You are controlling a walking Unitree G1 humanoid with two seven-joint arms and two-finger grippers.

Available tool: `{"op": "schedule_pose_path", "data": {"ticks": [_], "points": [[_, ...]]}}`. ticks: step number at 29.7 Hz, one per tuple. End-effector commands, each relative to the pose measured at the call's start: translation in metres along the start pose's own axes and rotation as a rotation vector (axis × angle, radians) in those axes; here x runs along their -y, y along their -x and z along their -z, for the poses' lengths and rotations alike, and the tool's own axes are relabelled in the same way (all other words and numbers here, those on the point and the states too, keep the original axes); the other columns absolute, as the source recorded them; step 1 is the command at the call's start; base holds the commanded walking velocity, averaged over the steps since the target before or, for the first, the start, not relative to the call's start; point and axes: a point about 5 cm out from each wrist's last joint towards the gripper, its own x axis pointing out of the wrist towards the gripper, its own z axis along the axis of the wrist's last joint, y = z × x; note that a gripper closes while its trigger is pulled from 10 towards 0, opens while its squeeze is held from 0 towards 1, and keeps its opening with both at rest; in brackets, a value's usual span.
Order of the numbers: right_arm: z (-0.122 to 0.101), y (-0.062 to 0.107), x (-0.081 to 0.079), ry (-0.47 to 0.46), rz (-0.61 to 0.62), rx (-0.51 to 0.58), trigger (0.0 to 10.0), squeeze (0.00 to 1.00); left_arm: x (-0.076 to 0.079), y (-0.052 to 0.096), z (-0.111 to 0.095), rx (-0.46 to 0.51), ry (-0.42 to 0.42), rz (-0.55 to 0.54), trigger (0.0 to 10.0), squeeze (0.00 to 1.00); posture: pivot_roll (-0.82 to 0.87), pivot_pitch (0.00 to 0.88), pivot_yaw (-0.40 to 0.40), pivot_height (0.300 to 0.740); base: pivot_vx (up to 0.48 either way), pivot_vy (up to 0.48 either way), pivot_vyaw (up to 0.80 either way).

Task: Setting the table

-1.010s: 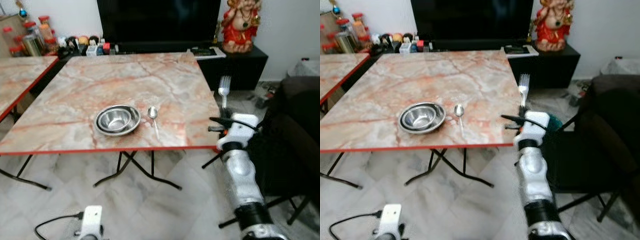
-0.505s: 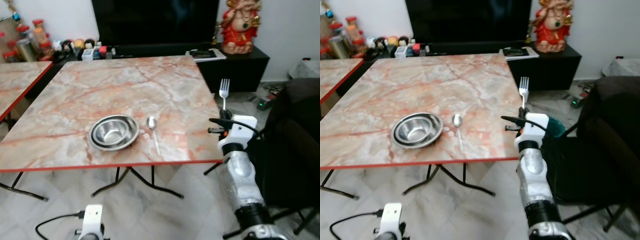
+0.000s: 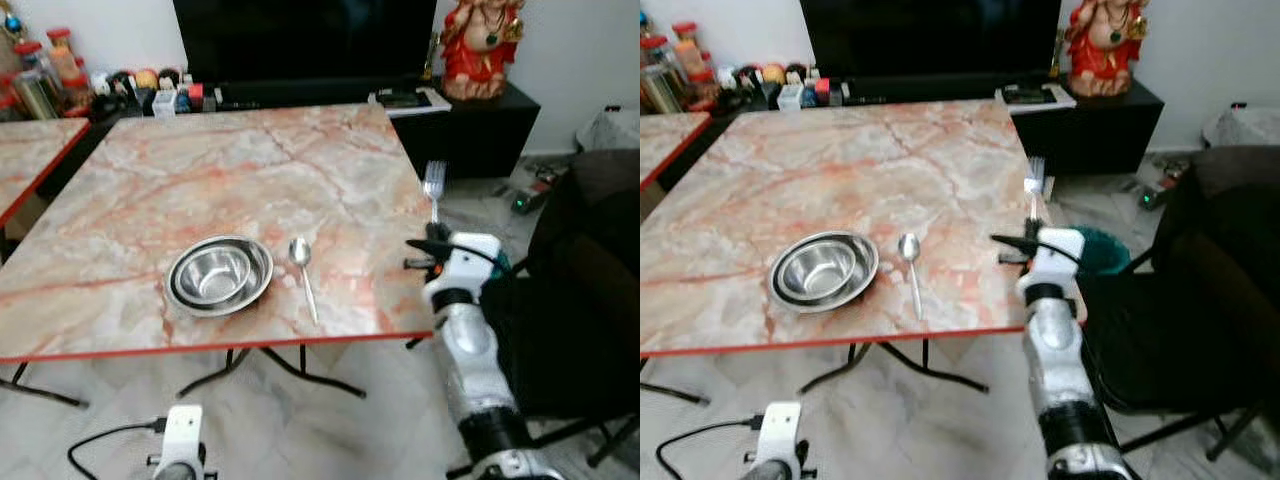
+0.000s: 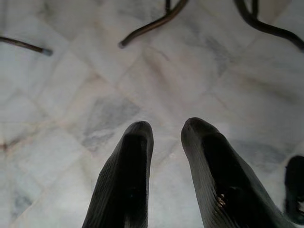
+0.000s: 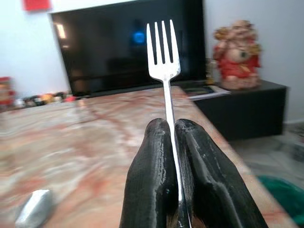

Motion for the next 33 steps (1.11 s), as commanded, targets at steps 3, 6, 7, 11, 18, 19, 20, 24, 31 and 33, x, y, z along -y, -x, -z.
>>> {"op": "schedule_pose_path", "data": {"ticks": [3, 6, 7, 11, 18, 19, 20, 24, 31, 33], "points": [[-0.0028, -0.0013, -0.0001, 0.000, -0.005, 0.007, 10.0, 0.00, -0.0030, 0.0008, 0.0049, -0.023, 0.004, -0.012, 10.0, 0.00, -0.04, 0.000, 0.041, 0.740, 0.000, 0.447, 0.00], [-0.0025, -0.0011, -0.0001, -0.002, -0.005, 0.007, 10.0, 0.00, -0.0028, 0.0009, 0.0052, -0.023, 0.002, -0.011, 10.0, 0.00, -0.04, 0.000, 0.041, 0.740, 0.000, 0.446, 0.00], [-0.0023, -0.0009, -0.0002, -0.002, -0.005, 0.007, 10.0, 0.00, -0.0028, 0.0009, 0.0053, -0.023, 0.001, -0.011, 10.0, 0.00, -0.04, 0.000, 0.042, 0.740, 0.000, 0.442, 0.00], [-0.0026, -0.0014, -0.0007, -0.004, -0.004, 0.006, 10.0, 0.00, -0.0025, 0.0006, 0.0039, -0.020, -0.001, -0.011, 10.0, 0.00, -0.04, 0.000, 0.042, 0.740, 0.000, 0.441, 0.00], [-0.0020, -0.0013, -0.0001, -0.004, 0.003, 0.004, 10.0, 0.00, -0.0024, 0.0000, 0.0007, -0.005, -0.018, -0.006, 10.0, 0.00, -0.04, 0.000, 0.051, 0.740, 0.000, 0.157, 0.00], [-0.0019, -0.0013, 0.0002, -0.004, 0.005, 0.004, 10.0, 0.00, -0.0019, -0.0001, 0.0004, -0.004, -0.015, -0.002, 10.0, 0.00, -0.04, 0.000, 0.051, 0.740, 0.000, 0.000, 0.00], [-0.0018, -0.0013, 0.0009, -0.004, 0.007, 0.003, 10.0, 0.00, -0.0005, -0.0002, -0.0008, 0.004, -0.011, 0.005, 10.0, 0.00, -0.04, 0.000, 0.052, 0.740, 0.000, 0.000, 0.00], [-0.0014, -0.0016, 0.0015, -0.003, 0.009, 0.001, 10.0, 0.00, 0.0003, -0.0004, -0.0011, -0.001, -0.012, 0.008, 10.0, 0.00, -0.04, 0.000, 0.050, 0.740, 0.000, 0.000, 0.00], [0.0003, -0.0025, 0.0007, 0.010, 0.007, -0.010, 10.0, 0.00, 0.0007, -0.0006, -0.0020, 0.001, -0.007, 0.007, 10.0, 0.00, -0.04, 0.000, 0.049, 0.740, 0.000, 0.000, 0.00], [0.0002, -0.0029, 0.0009, 0.006, 0.007, -0.011, 10.0, 0.00, 0.0001, -0.0006, -0.0021, 0.001, -0.008, 0.005, 10.0, 0.00, -0.04, 0.000, 0.047, 0.740, 0.124, 0.000, 0.00]]}}
